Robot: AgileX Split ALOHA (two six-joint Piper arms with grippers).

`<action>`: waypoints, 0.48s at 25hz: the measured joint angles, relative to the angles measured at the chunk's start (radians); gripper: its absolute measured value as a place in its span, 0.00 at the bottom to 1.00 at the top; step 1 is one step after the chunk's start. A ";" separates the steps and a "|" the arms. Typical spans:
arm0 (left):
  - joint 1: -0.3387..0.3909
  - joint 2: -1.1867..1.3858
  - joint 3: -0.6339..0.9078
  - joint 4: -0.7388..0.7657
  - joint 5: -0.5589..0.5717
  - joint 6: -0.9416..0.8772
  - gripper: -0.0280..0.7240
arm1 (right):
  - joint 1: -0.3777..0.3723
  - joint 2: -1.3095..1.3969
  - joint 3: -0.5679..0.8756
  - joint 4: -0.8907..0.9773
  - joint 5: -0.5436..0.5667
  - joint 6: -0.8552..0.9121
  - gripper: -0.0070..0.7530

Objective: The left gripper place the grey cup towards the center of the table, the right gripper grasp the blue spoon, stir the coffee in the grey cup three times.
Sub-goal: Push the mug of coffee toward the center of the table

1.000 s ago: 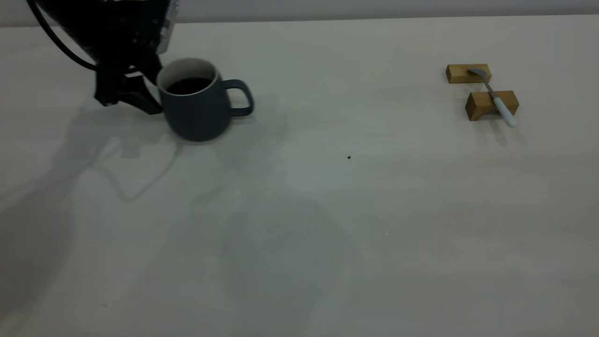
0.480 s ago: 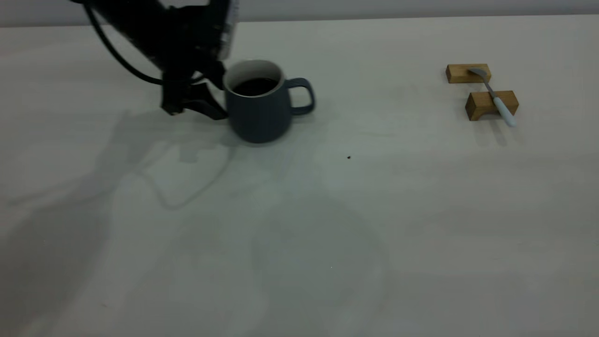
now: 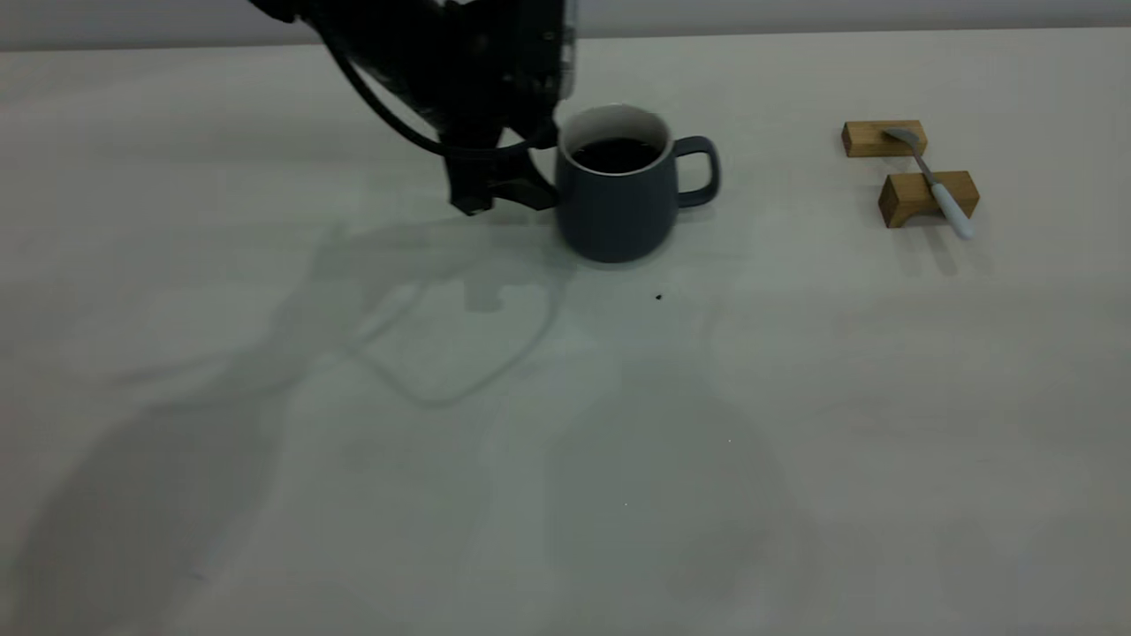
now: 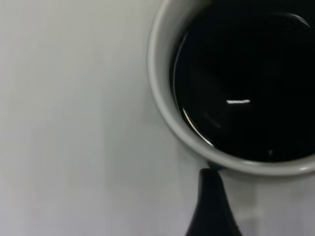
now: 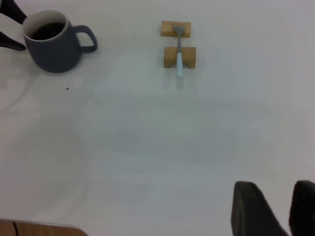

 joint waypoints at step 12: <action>-0.043 -0.001 0.000 -0.059 -0.013 0.000 0.82 | 0.000 0.000 0.000 0.000 0.000 0.000 0.32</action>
